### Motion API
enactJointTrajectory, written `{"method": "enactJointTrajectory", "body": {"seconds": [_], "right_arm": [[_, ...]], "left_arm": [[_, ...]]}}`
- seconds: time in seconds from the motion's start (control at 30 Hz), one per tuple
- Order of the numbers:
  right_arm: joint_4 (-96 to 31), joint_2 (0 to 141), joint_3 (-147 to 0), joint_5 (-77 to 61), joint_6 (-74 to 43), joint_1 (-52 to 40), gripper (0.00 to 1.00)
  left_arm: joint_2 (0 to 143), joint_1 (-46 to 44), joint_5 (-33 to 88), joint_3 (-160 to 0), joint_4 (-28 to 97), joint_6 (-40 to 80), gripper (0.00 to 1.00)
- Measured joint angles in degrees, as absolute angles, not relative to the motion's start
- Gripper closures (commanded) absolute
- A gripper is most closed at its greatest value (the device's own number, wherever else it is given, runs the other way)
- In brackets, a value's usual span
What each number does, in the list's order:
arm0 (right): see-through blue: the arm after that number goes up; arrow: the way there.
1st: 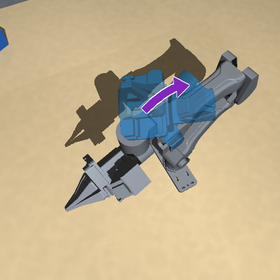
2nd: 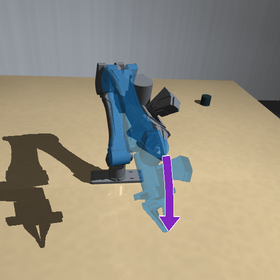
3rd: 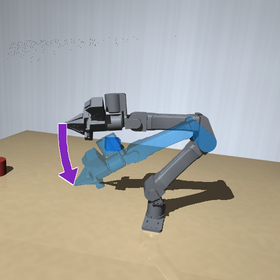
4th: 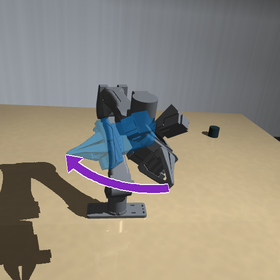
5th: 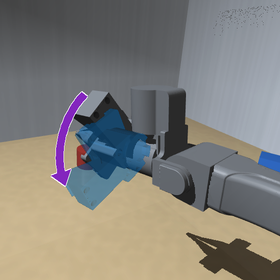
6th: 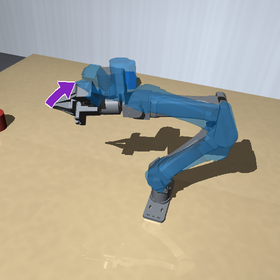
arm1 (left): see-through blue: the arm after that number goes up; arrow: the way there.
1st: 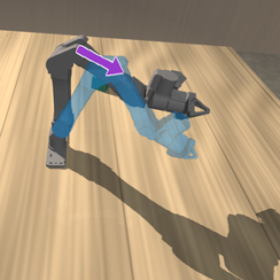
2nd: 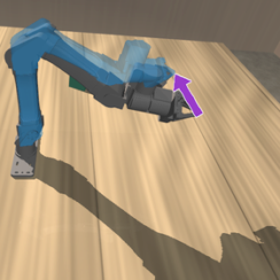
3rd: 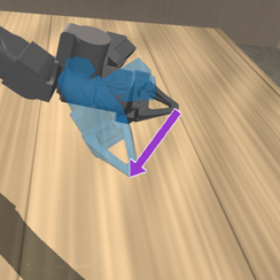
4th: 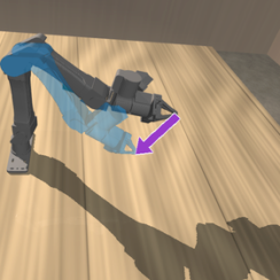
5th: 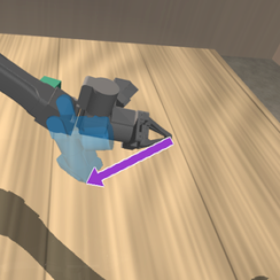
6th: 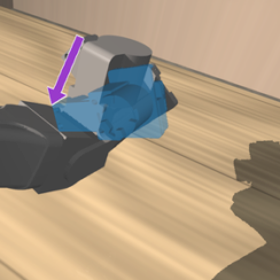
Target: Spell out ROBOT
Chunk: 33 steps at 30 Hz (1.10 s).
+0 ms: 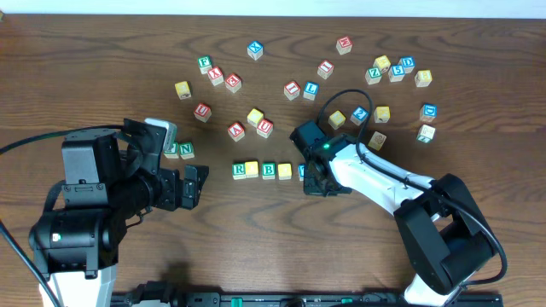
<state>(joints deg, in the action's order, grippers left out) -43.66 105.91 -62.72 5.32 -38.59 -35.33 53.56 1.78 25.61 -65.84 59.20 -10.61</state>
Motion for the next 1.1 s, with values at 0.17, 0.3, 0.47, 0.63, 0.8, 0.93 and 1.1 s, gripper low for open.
{"method": "enactJointTrajectory", "body": {"seconds": [0.17, 0.3, 0.47, 0.63, 0.8, 0.93, 1.1], "right_arm": [[-38.37, 105.91, -62.63, 5.61, -38.54, -37.04, 0.99], [-36.21, 105.91, -62.61, 5.98, -38.54, -37.98, 0.99], [-35.51, 105.91, -62.61, 6.96, -38.54, -38.02, 0.98], [-34.72, 105.91, -62.61, 7.90, -38.54, -38.02, 0.98], [-33.93, 105.91, -62.61, 8.32, -38.54, -38.02, 0.99], [-33.80, 105.91, -62.61, 8.43, -38.61, -38.02, 0.99], [-33.39, 105.91, -62.61, 8.38, -39.46, -38.02, 0.99]], "left_arm": [[53.56, 1.78, 25.61, -65.84, 59.20, -10.61, 0.02], [53.56, 1.78, 25.61, -65.84, 59.20, -10.61, 0.02], [53.56, 1.78, 25.61, -65.84, 59.20, -10.61, 0.02], [53.56, 1.78, 25.61, -65.84, 59.20, -10.61, 0.02], [53.56, 1.78, 25.61, -65.84, 59.20, -10.61, 0.02], [53.56, 1.78, 25.61, -65.84, 59.20, -10.61, 0.02], [53.56, 1.78, 25.61, -65.84, 59.20, -10.61, 0.02]]}}
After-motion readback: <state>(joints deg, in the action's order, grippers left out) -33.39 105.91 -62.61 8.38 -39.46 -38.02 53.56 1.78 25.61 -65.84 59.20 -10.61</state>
